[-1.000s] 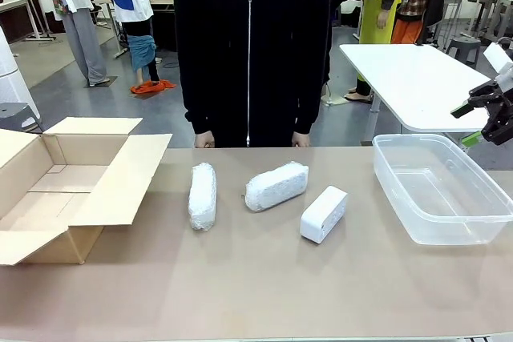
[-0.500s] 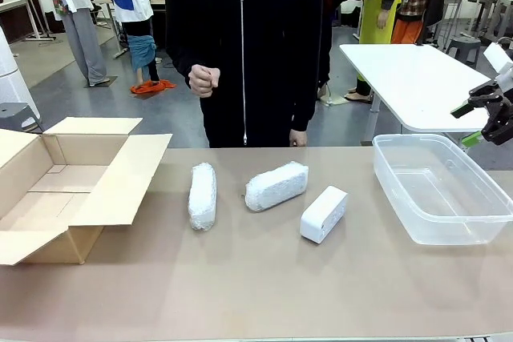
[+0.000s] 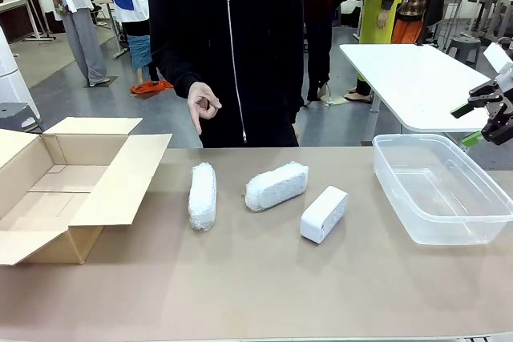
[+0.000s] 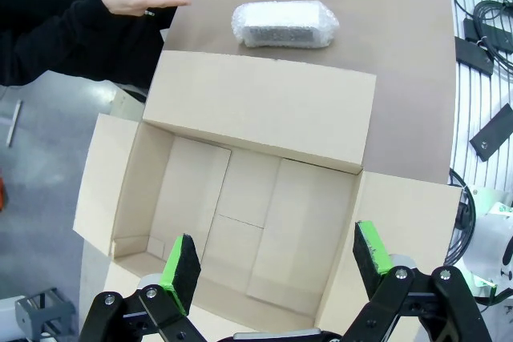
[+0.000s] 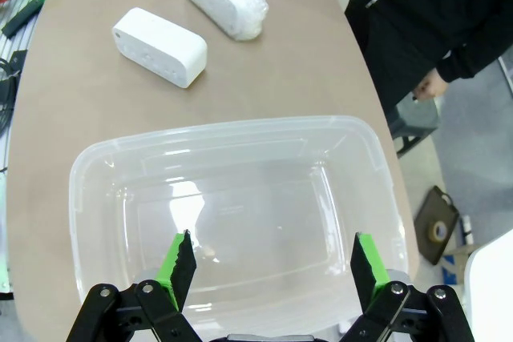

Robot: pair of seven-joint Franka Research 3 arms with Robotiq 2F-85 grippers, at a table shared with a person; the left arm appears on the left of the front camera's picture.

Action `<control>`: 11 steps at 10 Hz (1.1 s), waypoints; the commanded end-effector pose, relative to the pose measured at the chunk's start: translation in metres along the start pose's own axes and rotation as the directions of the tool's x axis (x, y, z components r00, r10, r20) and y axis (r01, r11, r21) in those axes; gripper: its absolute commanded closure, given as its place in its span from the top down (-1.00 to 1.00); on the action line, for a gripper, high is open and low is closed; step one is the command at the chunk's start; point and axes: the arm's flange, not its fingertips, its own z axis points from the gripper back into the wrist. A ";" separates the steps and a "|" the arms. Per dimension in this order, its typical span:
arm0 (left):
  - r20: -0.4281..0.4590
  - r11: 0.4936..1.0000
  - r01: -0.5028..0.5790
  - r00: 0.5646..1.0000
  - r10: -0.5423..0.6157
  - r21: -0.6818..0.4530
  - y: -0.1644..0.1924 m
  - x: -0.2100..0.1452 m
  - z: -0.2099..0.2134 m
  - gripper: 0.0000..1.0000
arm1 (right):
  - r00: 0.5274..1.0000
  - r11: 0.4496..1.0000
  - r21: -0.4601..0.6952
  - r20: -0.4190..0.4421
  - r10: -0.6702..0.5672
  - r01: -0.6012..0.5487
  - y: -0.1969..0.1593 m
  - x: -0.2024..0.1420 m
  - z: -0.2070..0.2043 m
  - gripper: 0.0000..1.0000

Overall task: Separate and place wrapped and unwrapped clocks.
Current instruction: Pick up the Digital clock indicated by the person.

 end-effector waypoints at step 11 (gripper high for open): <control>-0.044 0.999 -0.037 0.998 0.036 -0.020 0.000 0.008 -0.012 1.00 | 1.000 1.000 0.003 0.000 -0.001 0.001 0.000 -0.001 -0.002 1.00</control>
